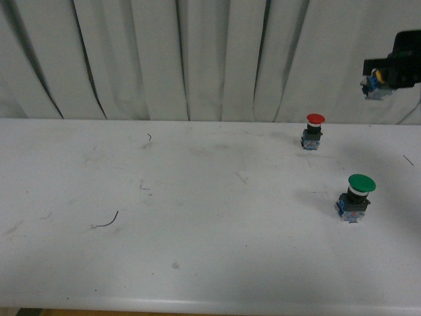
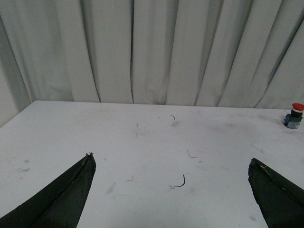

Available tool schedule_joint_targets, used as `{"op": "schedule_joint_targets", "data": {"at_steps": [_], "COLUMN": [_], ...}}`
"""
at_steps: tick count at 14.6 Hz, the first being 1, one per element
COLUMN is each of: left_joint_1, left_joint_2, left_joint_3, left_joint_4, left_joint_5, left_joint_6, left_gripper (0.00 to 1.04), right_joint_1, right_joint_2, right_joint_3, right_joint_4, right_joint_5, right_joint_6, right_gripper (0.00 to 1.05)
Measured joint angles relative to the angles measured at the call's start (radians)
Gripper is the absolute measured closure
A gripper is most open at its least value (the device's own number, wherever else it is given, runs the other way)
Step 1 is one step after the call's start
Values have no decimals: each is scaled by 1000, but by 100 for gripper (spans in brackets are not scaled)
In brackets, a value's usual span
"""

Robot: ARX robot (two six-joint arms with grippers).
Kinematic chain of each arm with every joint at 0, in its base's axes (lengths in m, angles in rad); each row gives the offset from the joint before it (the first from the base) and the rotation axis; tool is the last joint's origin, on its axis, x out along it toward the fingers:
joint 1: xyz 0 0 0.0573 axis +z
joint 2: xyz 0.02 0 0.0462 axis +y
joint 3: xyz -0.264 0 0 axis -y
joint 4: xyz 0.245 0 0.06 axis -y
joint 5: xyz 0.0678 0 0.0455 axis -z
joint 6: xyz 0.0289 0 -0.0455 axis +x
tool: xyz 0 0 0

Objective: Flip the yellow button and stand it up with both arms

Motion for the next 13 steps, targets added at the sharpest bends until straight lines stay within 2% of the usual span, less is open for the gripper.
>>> {"op": "schedule_joint_targets", "data": {"at_steps": [2,7,13], "left_joint_1": [0,0,0], "left_joint_2": [0,0,0], "left_joint_3": [0,0,0], "left_joint_4": [0,0,0], "left_joint_5": [0,0,0], "left_joint_6": [0,0,0], "left_gripper": [7,7,7], "right_joint_1": [0,61,78], "right_joint_2": [98,259,385], "right_joint_3": [94,298,373], "right_joint_4": [-139,-333,-402], "right_joint_5": [22,69,103], "right_joint_6": [1,9,8], "right_gripper": [69,69,69]}}
